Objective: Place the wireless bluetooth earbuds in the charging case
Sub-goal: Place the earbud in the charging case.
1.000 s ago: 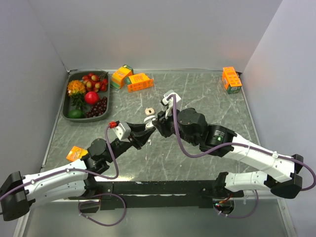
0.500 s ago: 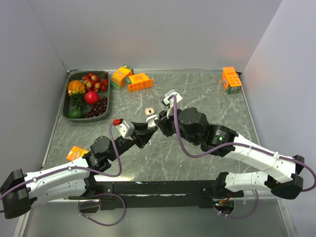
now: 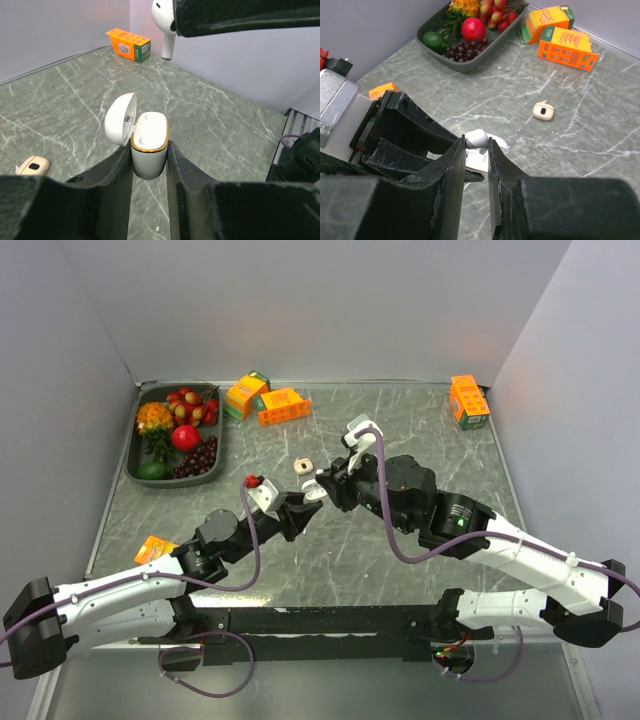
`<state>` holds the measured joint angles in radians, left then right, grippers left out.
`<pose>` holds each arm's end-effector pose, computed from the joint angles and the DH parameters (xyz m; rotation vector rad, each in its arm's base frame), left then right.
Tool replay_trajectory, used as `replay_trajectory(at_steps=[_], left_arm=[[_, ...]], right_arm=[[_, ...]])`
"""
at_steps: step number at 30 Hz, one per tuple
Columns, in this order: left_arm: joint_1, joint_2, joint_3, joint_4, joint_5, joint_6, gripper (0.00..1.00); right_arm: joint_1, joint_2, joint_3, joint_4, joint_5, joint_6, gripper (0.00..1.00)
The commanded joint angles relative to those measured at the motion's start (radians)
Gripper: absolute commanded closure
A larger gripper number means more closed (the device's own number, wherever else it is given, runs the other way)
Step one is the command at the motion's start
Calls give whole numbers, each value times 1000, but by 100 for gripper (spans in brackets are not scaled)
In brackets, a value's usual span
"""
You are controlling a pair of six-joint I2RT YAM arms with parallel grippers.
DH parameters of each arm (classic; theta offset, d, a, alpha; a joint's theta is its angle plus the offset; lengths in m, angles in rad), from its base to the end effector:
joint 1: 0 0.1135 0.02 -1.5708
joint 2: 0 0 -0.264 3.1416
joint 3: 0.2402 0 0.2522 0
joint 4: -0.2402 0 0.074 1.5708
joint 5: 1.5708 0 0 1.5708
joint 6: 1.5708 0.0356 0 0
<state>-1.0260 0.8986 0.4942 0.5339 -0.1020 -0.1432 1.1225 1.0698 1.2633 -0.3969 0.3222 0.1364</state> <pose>0.1134 -0.1802 0.2930 0.5622 1.3940 -0.8791 0.1088 0.2002 0.4293 -0.6387 1.6897 0.6237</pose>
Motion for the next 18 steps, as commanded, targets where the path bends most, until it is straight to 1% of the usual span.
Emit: replay_trajectory(at_steps=[1, 4, 5, 6, 9, 18], left_arm=[[1, -33, -28, 118, -5, 4, 99], [3, -52, -75, 181, 11, 27, 99], [3, -56, -91, 234, 16, 34, 99], [1, -61, -101, 253, 22, 45, 99], [3, -75, -134, 307, 31, 63, 99], [3, -101, -172, 377, 41, 80, 99]], right_arm=[[2, -24, 30, 53, -43, -4, 93], [2, -42, -8, 93, -121, 12, 97], [2, -47, -19, 128, -136, 20, 99], [0, -57, -27, 138, -150, 23, 100], [0, -53, -27, 133, -164, 37, 100], [2, -28, -38, 132, -248, 68, 100]])
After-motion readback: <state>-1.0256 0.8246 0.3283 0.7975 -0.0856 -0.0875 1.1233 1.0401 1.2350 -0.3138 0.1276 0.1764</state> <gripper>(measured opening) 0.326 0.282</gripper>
